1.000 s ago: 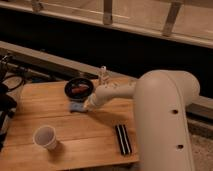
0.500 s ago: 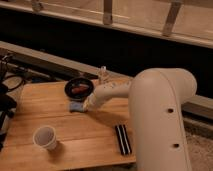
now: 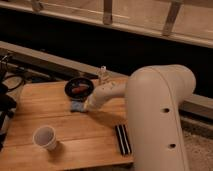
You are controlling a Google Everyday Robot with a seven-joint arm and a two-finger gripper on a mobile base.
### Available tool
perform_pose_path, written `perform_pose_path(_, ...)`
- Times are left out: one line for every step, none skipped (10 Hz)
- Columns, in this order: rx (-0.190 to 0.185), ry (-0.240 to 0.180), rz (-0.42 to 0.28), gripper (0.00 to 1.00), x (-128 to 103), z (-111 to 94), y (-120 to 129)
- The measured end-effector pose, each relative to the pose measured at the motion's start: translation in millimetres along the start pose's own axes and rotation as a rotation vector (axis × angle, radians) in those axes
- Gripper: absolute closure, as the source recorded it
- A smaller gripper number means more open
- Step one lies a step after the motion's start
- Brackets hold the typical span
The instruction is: Wipe the white sponge on the table
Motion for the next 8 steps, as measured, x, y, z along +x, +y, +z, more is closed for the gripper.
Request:
perform_pose_path(0.0,-0.001,0.001,0.99,0,0,0)
perform_pose_path(-0.001,-0.001,0.001,1.0,0,-1,0)
perform_pose_path(-0.001,0.0,-0.001,1.0,0,-1,0)
perform_pose_path(-0.006,0.006,-0.014,1.0,0,-1,1)
perform_pose_path(-0.033,0.028,-0.031,1.0,2,0,5)
perform_pose_path(-0.09,0.085,-0.092,1.0,12,6,23)
perform_pose_path(-0.13,0.123,-0.131,1.0,21,10,36)
perform_pose_path(-0.168,0.159,-0.171,1.0,29,13,49)
